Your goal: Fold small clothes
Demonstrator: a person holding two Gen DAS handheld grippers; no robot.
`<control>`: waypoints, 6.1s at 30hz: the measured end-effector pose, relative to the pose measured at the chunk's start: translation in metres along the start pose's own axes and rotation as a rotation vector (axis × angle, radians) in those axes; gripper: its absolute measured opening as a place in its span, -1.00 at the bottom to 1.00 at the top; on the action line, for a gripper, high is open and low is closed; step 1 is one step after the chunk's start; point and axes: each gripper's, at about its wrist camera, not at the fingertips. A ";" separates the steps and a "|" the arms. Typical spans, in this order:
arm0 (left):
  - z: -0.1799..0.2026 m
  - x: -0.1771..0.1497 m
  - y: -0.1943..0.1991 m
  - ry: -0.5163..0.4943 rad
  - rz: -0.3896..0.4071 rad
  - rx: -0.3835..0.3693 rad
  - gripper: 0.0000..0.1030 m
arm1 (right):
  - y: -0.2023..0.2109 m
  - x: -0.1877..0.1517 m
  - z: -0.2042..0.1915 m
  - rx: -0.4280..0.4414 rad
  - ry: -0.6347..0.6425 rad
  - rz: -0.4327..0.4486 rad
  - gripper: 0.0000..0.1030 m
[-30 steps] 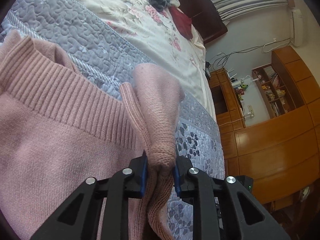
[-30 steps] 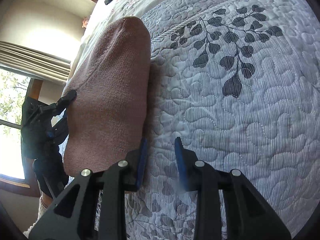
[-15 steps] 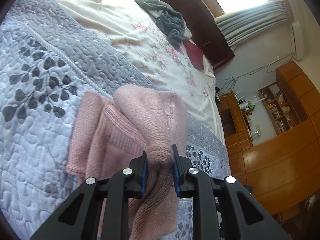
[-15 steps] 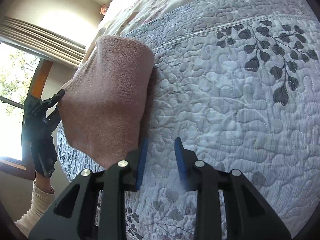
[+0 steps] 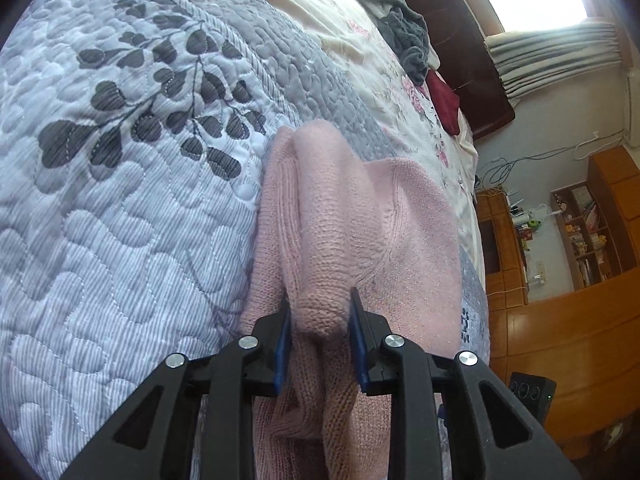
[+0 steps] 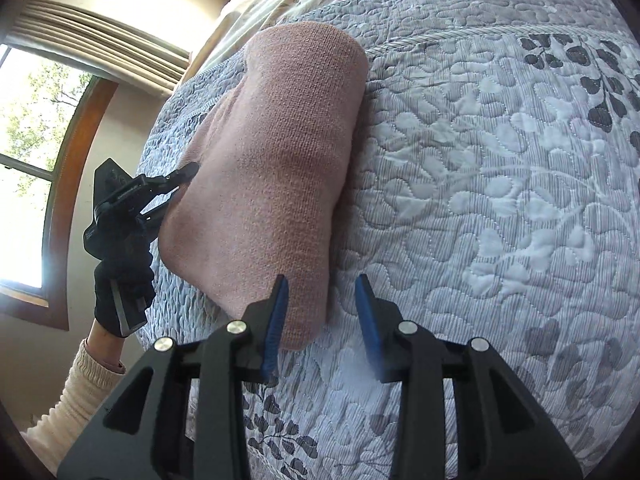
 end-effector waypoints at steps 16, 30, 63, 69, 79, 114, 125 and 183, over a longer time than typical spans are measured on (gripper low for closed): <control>0.018 -0.083 0.008 -0.113 -0.098 0.103 -0.69 | -0.052 -0.002 -0.007 0.117 -0.085 -0.100 -0.31; 0.010 -0.091 -0.009 -0.146 -0.133 0.141 -0.77 | -0.063 -0.004 -0.015 0.004 -0.048 -0.119 -0.54; -0.006 0.018 -0.040 -0.078 -0.175 -0.071 0.49 | -0.032 0.080 0.012 0.166 -0.067 -0.013 0.46; -0.004 0.018 -0.054 -0.105 -0.215 -0.042 0.53 | -0.049 0.091 0.017 0.234 -0.104 -0.045 0.64; -0.005 0.008 -0.053 -0.052 -0.160 -0.137 -0.06 | -0.046 0.088 0.004 0.295 -0.093 -0.009 0.02; 0.131 -0.145 -0.115 -0.248 -0.169 0.008 -0.04 | 0.073 -0.056 0.086 0.143 -0.159 0.132 0.32; 0.142 -0.221 -0.096 -0.359 -0.164 0.128 0.08 | 0.054 -0.103 0.087 0.081 -0.162 0.072 -0.19; 0.203 -0.340 0.011 -0.424 -0.037 0.560 0.52 | 0.102 -0.232 -0.056 -0.678 -0.139 0.254 0.89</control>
Point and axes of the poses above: each gripper's, at about its wrist camera, not at the fingertips, and y roughly against the way its jaws point, z to its right, x to its top, and after that the axes turned 12 degrees about -z, right-handed
